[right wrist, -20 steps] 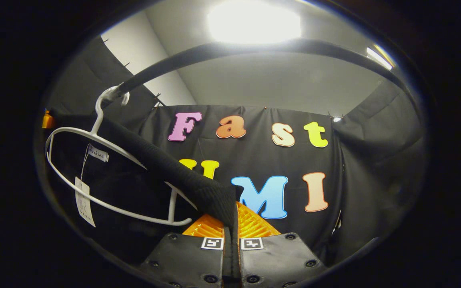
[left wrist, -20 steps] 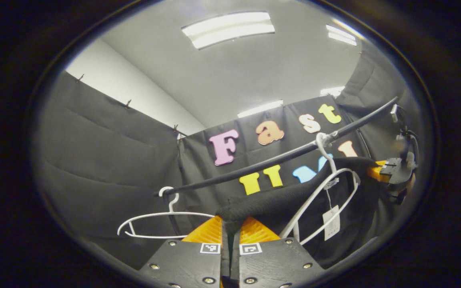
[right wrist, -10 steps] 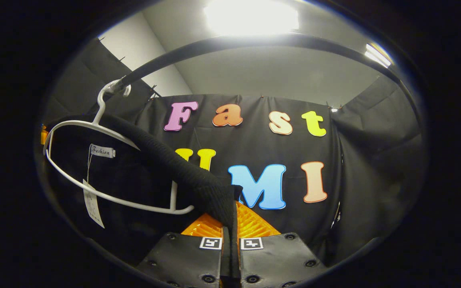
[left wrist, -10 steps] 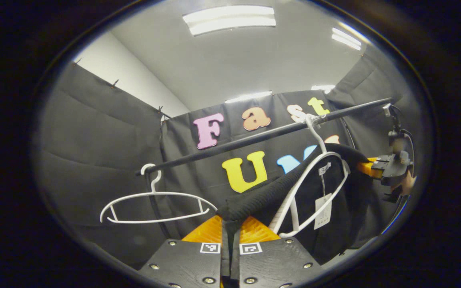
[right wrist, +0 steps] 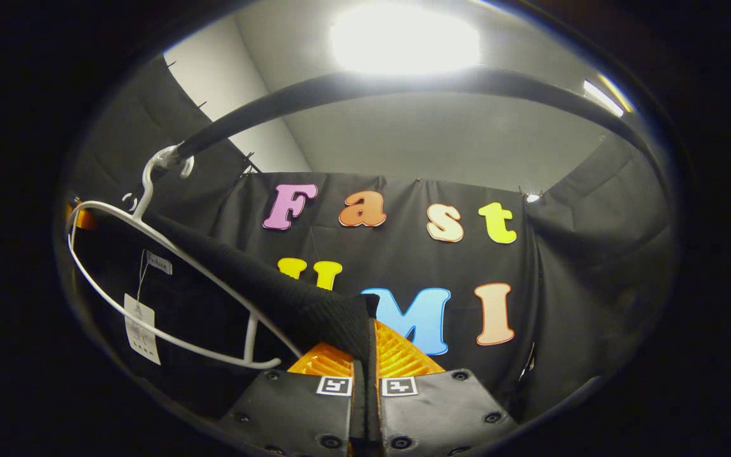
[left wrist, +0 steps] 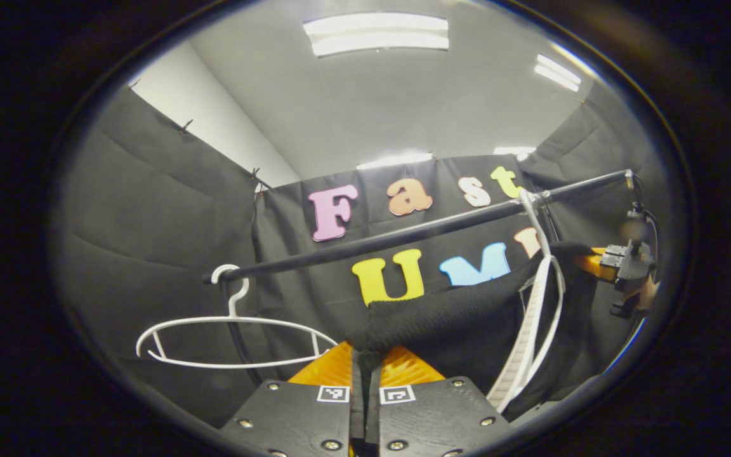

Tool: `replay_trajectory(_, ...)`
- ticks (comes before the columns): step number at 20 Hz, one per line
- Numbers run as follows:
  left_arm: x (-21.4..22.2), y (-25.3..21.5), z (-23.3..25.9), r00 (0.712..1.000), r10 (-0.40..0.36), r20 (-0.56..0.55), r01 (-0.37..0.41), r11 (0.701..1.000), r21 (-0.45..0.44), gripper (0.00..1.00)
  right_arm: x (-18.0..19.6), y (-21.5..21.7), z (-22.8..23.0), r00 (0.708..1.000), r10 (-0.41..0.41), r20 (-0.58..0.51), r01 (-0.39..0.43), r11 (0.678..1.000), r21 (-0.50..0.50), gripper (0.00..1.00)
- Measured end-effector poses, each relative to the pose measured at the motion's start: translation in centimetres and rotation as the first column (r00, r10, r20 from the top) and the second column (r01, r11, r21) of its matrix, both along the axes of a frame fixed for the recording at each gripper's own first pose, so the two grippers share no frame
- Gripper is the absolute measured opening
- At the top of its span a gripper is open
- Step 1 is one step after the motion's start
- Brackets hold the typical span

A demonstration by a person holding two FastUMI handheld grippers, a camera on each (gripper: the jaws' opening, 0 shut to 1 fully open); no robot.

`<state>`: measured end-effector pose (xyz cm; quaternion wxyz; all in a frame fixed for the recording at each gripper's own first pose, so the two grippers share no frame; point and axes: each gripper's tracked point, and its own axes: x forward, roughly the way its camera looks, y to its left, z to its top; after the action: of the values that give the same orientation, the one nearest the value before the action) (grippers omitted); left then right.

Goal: Grasp the clothes on the hanger with both hands and then place them into the laundry hamper below.

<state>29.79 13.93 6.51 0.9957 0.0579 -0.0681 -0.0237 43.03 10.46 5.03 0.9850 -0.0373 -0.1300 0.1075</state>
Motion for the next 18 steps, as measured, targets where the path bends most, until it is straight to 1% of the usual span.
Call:
replay_trajectory(1,0.8,-0.1,-1.0,1.0,-0.001,-0.022,0.001,1.0,0.0,0.02,0.6,0.2,-0.3,1.0,0.002,0.001,-0.002,1.0,-0.01,0.05)
replay_trajectory(2,1.4,-0.3,-2.0,0.999,-0.004,-0.041,0.004,1.0,-0.005,0.02,1.1,0.4,-0.9,1.0,0.009,-0.007,-0.009,1.0,-0.011,0.02)
replay_trajectory(5,-0.9,-0.9,-5.1,0.996,-0.032,-0.085,0.027,0.998,-0.058,0.03,-0.4,0.4,-2.6,0.999,0.016,-0.049,-0.016,1.0,-0.013,0.02)
replay_trajectory(6,-1.8,-1.1,-6.0,0.994,-0.039,-0.098,0.032,0.997,-0.071,0.02,-0.7,0.4,-3.0,0.998,0.015,-0.056,-0.016,1.0,-0.017,0.02)
replay_trajectory(8,-2.5,-1.5,-7.5,0.991,-0.043,-0.125,0.033,0.996,-0.082,0.02,-0.5,0.7,-3.8,0.997,0.021,-0.073,-0.023,0.999,-0.026,0.02)
replay_trajectory(11,-3.1,-2.1,-9.2,0.986,-0.056,-0.157,0.04,0.994,-0.104,0.02,0.0,1.2,-6.1,0.989,0.033,-0.142,-0.038,0.999,-0.036,0.03)
replay_trajectory(13,-4.0,-2.6,-10.2,0.984,-0.061,-0.17,0.044,0.994,-0.103,0.02,-0.4,1.2,-7.3,0.982,0.038,-0.185,-0.044,0.999,-0.029,0.02)
replay_trajectory(14,-4.5,-2.8,-10.7,0.982,-0.063,-0.179,0.047,0.994,-0.095,0.01,-0.7,1.1,-7.8,0.98,0.037,-0.195,-0.044,0.999,-0.03,0.02)
replay_trajectory(17,-5.0,-4.3,-12.5,0.975,-0.074,-0.209,0.056,0.994,-0.094,0.02,-1.4,1.2,-9.1,0.976,0.038,-0.214,-0.05,0.997,-0.051,0.01)
replay_trajectory(18,-5.0,-5.0,-13.0,0.973,-0.078,-0.219,0.057,0.993,-0.1,0.02,-1.2,1.4,-9.6,0.974,0.042,-0.224,-0.056,0.997,-0.058,0.02)
